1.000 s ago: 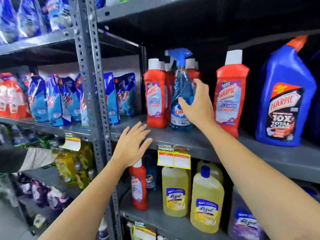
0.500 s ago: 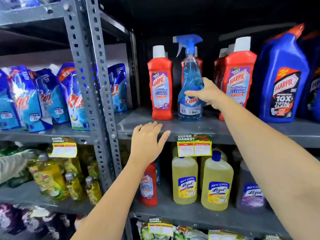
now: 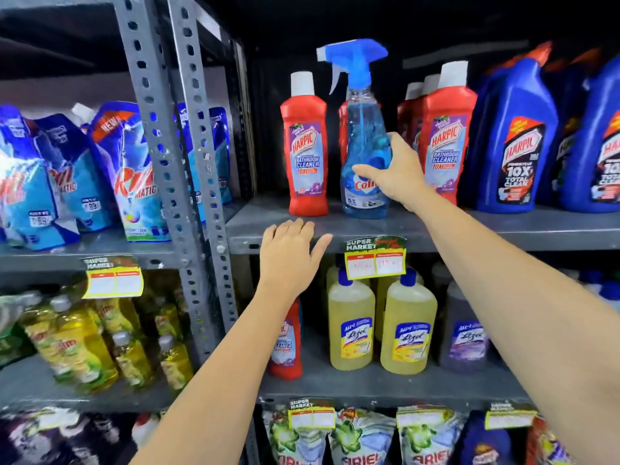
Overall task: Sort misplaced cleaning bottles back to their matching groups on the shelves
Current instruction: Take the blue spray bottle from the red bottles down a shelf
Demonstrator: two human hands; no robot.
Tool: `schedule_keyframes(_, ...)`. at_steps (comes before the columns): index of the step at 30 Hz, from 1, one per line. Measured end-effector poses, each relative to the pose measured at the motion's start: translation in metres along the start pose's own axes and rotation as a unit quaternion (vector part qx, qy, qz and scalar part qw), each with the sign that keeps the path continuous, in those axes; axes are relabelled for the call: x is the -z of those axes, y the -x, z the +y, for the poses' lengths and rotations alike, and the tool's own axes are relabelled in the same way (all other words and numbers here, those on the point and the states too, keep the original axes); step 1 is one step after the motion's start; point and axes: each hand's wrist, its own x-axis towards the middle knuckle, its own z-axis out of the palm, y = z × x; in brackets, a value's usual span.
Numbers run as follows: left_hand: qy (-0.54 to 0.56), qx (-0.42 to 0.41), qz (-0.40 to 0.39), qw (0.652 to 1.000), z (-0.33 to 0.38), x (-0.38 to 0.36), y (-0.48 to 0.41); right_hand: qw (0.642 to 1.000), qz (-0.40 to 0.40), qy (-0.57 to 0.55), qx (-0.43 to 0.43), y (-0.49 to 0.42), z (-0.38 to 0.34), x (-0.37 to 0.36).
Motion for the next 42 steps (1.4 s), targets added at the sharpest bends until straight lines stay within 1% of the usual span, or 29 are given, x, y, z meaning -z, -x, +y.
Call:
schedule_keyframes(2,-0.011,-0.021,0.009,1.000,-0.002,0.000,0.005,1.000,0.008,-0.008,0.016,0.011,-0.009,0.006)
schedule_keyframes(5,-0.006,-0.048,0.018,0.999,-0.004,0.001,0.021,0.997,0.001,-0.076,0.031,0.036,-0.021,0.018)
schedule_keyframes(10,0.046,-0.061,0.040,0.996,-0.007,-0.004,0.068,0.981,-0.026,-0.190,0.041,0.102,-0.029,0.023)
schedule_keyframes(12,0.064,-0.074,0.034,0.995,-0.006,-0.014,0.097,0.976,-0.046,-0.210,0.033,0.127,-0.023,0.016)
schedule_keyframes(15,0.095,-0.071,-0.030,0.992,-0.007,-0.041,0.150,0.983,-0.071,-0.171,0.008,0.161,0.000,-0.003)
schedule_keyframes(17,0.112,-0.064,-0.096,0.987,-0.011,-0.065,0.189,0.985,-0.088,-0.146,-0.030,0.182,0.017,-0.017)
schedule_keyframes(19,0.111,-0.049,-0.176,0.977,-0.019,-0.087,0.224,0.980,-0.113,-0.149,-0.072,0.204,0.038,-0.034)
schedule_keyframes(20,0.102,-0.036,-0.218,0.970,-0.024,-0.096,0.237,0.976,-0.123,-0.155,-0.085,0.214,0.049,-0.043)
schedule_keyframes(23,0.043,0.002,-0.332,0.942,-0.039,-0.121,0.268,0.974,-0.133,-0.130,-0.131,0.236,0.082,-0.065)
schedule_keyframes(25,0.013,0.008,-0.379,0.925,-0.047,-0.134,0.281,0.972,-0.128,-0.115,-0.160,0.243,0.100,-0.077)
schedule_keyframes(27,0.010,0.008,-0.404,0.915,-0.052,-0.142,0.289,0.968,-0.130,-0.104,-0.189,0.246,0.117,-0.087)
schedule_keyframes(31,0.034,0.011,-0.413,0.910,-0.058,-0.149,0.294,0.958,-0.164,-0.082,-0.221,0.244,0.154,-0.105)
schedule_keyframes(35,0.080,0.002,-0.383,0.920,-0.062,-0.155,0.297,0.950,-0.179,-0.078,-0.242,0.250,0.179,-0.121)
schedule_keyframes(37,0.076,-0.007,-0.365,0.928,-0.063,-0.158,0.300,0.950,-0.168,-0.084,-0.249,0.254,0.187,-0.125)
schedule_keyframes(39,0.066,-0.013,-0.369,0.927,-0.065,-0.160,0.303,0.950,-0.170,-0.084,-0.248,0.257,0.191,-0.126)
schedule_keyframes(42,0.058,-0.018,-0.367,0.928,-0.065,-0.161,0.306,0.949,-0.194,-0.047,-0.244,0.261,0.198,-0.127)
